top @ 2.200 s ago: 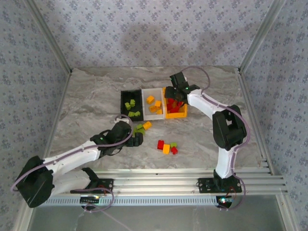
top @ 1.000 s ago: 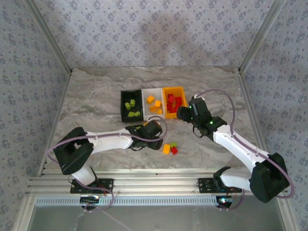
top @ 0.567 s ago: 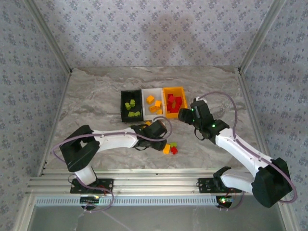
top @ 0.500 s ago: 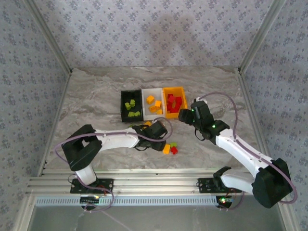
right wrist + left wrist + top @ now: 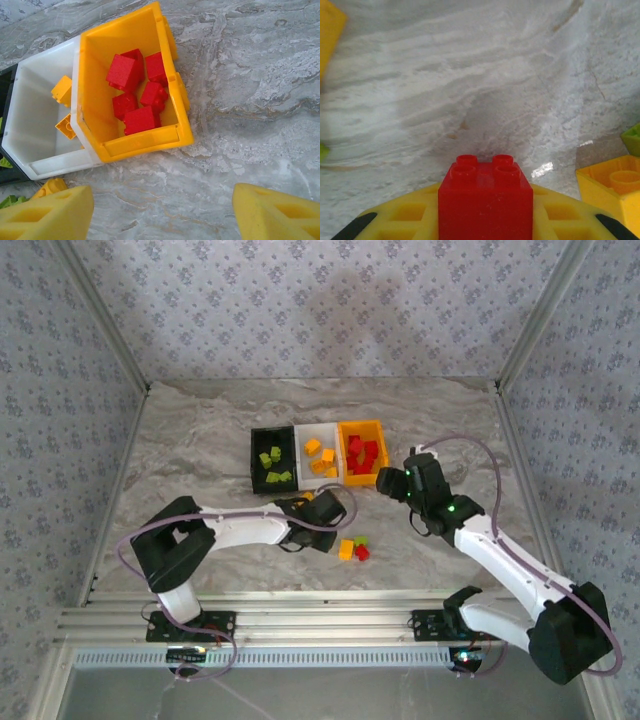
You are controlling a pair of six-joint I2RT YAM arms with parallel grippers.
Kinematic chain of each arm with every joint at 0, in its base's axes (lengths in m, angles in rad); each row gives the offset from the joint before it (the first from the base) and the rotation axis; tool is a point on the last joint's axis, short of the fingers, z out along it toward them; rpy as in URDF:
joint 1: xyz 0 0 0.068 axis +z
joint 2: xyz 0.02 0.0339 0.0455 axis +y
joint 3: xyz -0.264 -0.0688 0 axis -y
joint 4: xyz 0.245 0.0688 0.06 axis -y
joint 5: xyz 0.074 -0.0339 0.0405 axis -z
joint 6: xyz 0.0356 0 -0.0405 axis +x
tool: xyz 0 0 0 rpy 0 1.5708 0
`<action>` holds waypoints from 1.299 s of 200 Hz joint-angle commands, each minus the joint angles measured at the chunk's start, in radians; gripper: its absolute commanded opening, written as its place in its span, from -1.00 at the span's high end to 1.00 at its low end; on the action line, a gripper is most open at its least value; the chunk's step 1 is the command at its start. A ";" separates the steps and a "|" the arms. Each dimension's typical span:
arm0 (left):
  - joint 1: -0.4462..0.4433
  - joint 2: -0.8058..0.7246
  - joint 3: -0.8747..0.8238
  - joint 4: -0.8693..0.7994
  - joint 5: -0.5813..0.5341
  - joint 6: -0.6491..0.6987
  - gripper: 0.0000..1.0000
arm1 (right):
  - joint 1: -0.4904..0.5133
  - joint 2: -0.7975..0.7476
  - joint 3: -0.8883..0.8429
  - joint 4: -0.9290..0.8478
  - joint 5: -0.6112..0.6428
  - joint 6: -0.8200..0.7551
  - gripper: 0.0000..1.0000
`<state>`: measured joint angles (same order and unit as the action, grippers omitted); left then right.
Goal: Sort the legos into containers by color
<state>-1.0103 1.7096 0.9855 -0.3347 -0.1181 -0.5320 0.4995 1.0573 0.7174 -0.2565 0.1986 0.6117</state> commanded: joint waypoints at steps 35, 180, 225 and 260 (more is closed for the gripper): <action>0.111 -0.032 0.297 0.012 -0.018 0.065 0.53 | -0.004 -0.025 -0.066 -0.001 0.019 0.064 -0.51; 0.193 0.524 1.000 -0.130 0.039 0.108 0.01 | 0.018 -0.043 -0.102 -0.033 0.002 0.071 -0.51; 0.189 0.411 0.914 -0.069 0.090 0.070 -0.53 | 0.031 -0.049 -0.106 -0.035 -0.037 0.070 -0.52; 0.187 0.158 0.632 0.083 0.125 0.023 -0.82 | 0.097 -0.022 -0.103 -0.047 -0.087 0.048 -0.53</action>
<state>-0.8200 2.0773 1.7508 -0.3679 -0.0334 -0.4706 0.5514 1.0241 0.6178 -0.2657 0.1551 0.6754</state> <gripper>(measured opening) 0.877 0.762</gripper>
